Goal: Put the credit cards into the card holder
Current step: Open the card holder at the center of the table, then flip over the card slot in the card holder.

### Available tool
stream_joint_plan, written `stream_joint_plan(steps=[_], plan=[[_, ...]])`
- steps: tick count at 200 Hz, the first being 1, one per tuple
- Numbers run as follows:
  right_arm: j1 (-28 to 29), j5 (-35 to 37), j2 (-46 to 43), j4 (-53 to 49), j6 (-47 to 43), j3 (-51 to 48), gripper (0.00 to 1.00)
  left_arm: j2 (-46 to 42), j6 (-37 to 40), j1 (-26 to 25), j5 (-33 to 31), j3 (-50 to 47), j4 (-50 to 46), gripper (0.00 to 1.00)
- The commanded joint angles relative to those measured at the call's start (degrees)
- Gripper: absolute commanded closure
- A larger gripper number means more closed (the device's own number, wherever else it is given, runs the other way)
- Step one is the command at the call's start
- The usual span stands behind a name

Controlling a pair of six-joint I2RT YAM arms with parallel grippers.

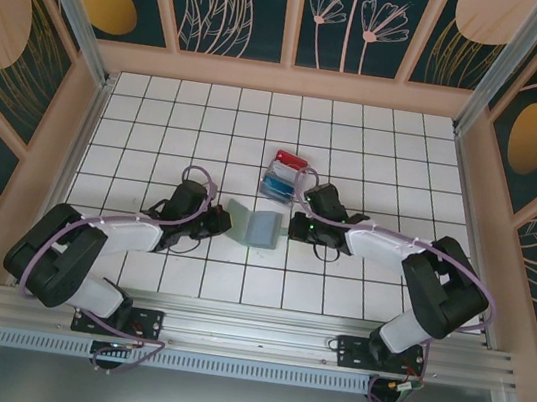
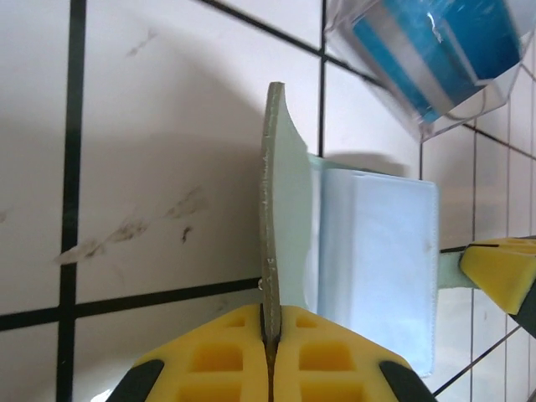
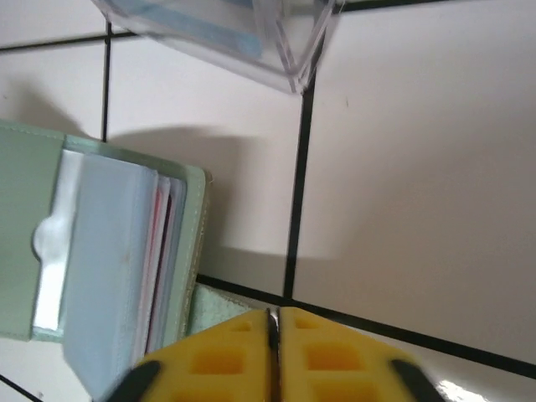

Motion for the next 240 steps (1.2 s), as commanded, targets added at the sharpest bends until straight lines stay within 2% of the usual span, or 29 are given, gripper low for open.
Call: stream_joint_plan(steps=[1, 25, 49, 76, 109, 159, 192, 240], plan=[[-1.1, 0.2, -0.6, 2.4, -0.9, 0.0, 0.71, 0.0, 0.0, 0.3, 0.1, -1.2, 0.0, 1.0], [-1.9, 0.5, -3.8, -0.2, -1.8, 1.5, 0.58, -1.4, 0.0, 0.3, -0.5, -0.7, -1.1, 1.0], [-1.7, 0.3, -8.1, -3.0, -2.4, 4.0, 0.55, -2.0, -0.3, 0.3, -0.5, -0.5, -1.5, 1.0], [2.3, -1.6, -11.0, -5.0, -2.5, 7.7, 0.52, -2.6, -0.6, 0.3, -0.6, -0.4, -1.5, 1.0], [7.5, -3.1, -6.0, -5.1, -0.8, 10.9, 0.5, -2.7, -0.9, 0.3, -0.6, -0.4, -1.0, 1.0], [7.1, -6.8, 2.9, 4.2, 4.2, 6.5, 0.49, -3.0, -1.4, 0.3, -0.3, -1.9, 0.2, 1.0], [7.0, -7.6, 7.0, 5.0, 4.5, 7.0, 0.49, -3.3, -1.8, 0.3, -0.2, -2.6, 0.8, 1.0], [6.9, -7.1, 8.5, 5.2, 4.2, 6.6, 0.49, -3.2, -2.1, 0.3, 0.0, -3.1, 1.9, 1.0]])
